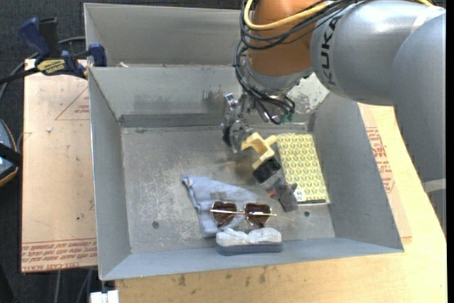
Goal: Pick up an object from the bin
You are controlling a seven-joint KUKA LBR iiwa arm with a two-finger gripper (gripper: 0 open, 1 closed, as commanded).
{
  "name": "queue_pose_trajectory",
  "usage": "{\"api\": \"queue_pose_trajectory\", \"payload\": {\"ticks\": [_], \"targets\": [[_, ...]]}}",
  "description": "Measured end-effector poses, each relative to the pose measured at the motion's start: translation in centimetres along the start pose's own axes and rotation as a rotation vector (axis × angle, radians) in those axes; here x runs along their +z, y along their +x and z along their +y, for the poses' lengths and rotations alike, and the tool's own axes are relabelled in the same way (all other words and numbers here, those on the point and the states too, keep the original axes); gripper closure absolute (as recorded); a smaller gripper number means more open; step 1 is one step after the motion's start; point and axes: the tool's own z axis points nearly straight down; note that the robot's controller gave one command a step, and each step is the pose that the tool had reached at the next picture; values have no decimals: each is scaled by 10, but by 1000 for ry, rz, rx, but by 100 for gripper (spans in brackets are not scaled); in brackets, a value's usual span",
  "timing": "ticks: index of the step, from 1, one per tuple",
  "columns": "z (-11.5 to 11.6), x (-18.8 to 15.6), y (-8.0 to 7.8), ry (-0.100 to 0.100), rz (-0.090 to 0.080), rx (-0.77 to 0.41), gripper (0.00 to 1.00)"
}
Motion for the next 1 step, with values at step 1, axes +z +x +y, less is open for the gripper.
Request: {"api": "queue_pose_trajectory", "payload": {"ticks": [1], "targets": [[-2,-50,-3,4,-9,1,100]]}}
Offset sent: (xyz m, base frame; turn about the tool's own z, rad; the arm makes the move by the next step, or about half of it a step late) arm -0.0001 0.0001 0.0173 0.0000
